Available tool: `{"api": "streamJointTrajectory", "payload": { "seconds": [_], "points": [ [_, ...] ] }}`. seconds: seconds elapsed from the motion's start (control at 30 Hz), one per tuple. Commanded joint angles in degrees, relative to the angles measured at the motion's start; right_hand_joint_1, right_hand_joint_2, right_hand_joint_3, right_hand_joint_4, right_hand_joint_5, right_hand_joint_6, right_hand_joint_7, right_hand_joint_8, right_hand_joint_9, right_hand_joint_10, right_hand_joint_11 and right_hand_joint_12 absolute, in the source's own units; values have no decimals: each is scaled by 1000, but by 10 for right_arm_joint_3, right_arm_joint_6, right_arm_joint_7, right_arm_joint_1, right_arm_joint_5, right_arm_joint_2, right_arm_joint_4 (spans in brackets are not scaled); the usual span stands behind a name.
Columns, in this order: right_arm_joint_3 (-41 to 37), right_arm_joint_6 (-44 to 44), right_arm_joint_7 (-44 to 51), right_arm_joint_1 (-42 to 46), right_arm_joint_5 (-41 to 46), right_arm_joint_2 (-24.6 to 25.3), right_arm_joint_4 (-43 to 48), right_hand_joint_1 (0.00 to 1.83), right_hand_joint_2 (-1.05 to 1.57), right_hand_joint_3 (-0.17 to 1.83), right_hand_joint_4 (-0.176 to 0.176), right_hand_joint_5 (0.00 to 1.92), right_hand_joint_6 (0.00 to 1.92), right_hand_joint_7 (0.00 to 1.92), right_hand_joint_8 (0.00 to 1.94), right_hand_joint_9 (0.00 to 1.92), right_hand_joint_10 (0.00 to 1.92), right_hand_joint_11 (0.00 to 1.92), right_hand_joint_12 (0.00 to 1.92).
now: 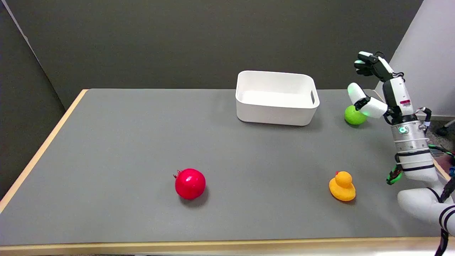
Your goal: Pick up the yellow duck.
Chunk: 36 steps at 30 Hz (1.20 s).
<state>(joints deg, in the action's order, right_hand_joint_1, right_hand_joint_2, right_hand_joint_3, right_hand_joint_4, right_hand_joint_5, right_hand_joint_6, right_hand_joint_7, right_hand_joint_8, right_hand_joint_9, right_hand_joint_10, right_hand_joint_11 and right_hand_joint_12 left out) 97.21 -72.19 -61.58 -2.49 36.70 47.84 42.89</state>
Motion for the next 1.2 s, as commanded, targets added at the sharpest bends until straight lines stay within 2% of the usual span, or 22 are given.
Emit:
{"api": "streamJointTrajectory", "payload": {
  "seconds": [0.03,0.33,0.5,0.7,0.9,1.0,1.17,1.2],
  "points": [
    [-5,-35,-89,2,-15,-18,-101,531,709,859,10,288,513,494,536,396,999,196,1365],
    [-5,-66,-105,18,-59,-40,-161,533,704,859,10,290,515,497,541,397,1001,198,1367],
    [-19,-91,-169,59,-66,-50,-165,540,693,858,1,301,535,508,569,401,1023,204,1382],
    [-75,-80,-190,147,-76,-56,-94,514,672,842,-30,319,570,520,622,402,1074,221,1427],
    [-131,-33,-193,230,-165,-74,1,459,657,819,-41,330,595,530,657,409,1105,224,1443],
    [-146,-33,-193,246,-205,-67,28,434,651,813,-44,329,594,517,644,390,1091,202,1422],
    [-158,-34,-188,286,-222,-45,81,409,648,801,-51,320,579,493,618,349,1056,164,1385],
    [-164,-35,-186,295,-234,-38,91,365,629,854,-52,313,587,484,621,357,1021,159,1366]
  ]
}}
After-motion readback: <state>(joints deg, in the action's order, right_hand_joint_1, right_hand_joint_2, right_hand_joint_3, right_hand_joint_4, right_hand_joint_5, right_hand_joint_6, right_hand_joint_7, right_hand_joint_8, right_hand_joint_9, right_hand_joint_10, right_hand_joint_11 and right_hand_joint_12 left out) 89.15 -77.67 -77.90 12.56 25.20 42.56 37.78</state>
